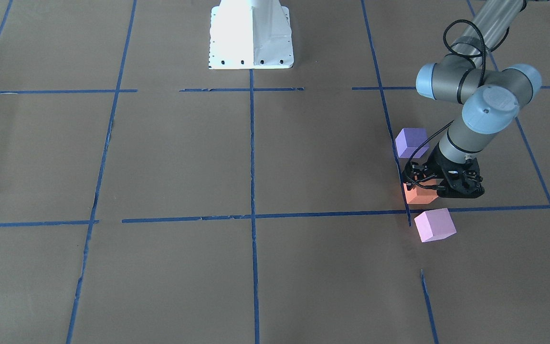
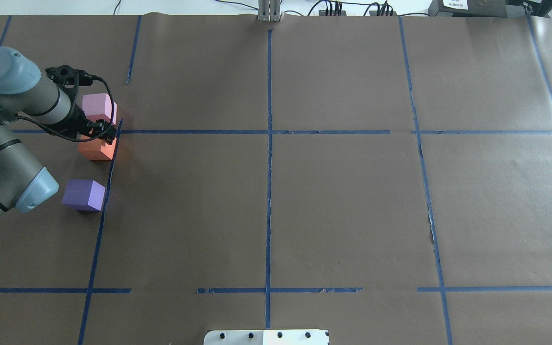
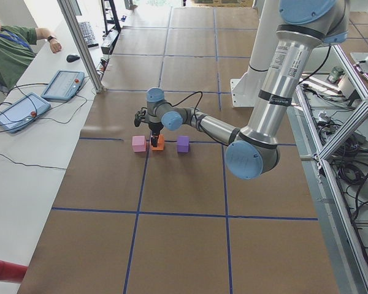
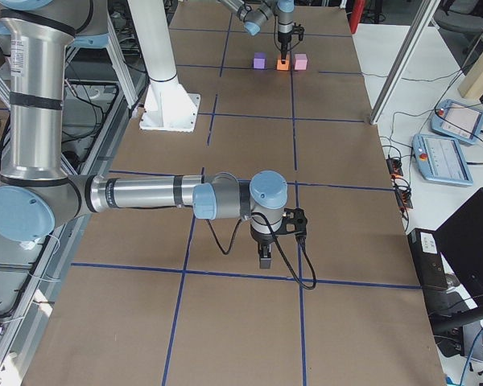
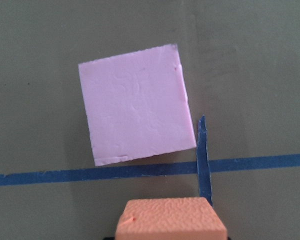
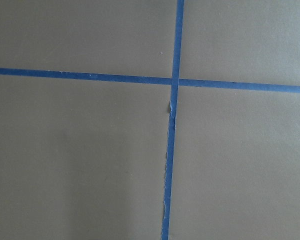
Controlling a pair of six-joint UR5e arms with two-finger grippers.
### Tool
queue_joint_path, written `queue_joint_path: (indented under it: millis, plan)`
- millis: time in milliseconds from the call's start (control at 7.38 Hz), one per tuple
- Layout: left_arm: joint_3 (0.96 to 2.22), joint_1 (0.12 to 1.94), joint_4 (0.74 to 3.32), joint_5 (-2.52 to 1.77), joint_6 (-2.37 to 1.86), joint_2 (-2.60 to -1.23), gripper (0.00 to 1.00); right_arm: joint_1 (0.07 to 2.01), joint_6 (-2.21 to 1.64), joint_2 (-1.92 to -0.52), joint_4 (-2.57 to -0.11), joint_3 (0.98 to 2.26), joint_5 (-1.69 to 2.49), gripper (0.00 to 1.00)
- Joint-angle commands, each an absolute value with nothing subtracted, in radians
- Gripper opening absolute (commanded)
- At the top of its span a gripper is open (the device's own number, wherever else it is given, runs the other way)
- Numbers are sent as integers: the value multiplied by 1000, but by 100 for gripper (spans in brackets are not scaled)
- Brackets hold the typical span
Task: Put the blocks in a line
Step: 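Carry the orange cube with the left gripper between the pink and purple cubes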
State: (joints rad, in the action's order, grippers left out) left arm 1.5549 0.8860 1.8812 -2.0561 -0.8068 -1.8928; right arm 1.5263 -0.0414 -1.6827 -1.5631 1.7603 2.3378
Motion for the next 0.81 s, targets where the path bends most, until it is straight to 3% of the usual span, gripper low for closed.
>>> queue_joint_path:
  millis: [0, 271, 678]
  plan:
    - [1589, 963, 1850, -2080, -789, -1893, 100, 1526, -41, -1683, -1563, 1761, 2338, 100]
    - [1687, 1120, 1615, -2080, -484, -1888, 100, 1526, -41, -1683, -1563, 1761, 2338, 100]
    - [1657, 1415, 1583, -2088, 23, -1737, 100, 1526, -41, -1683, -1563, 1761, 2338, 100]
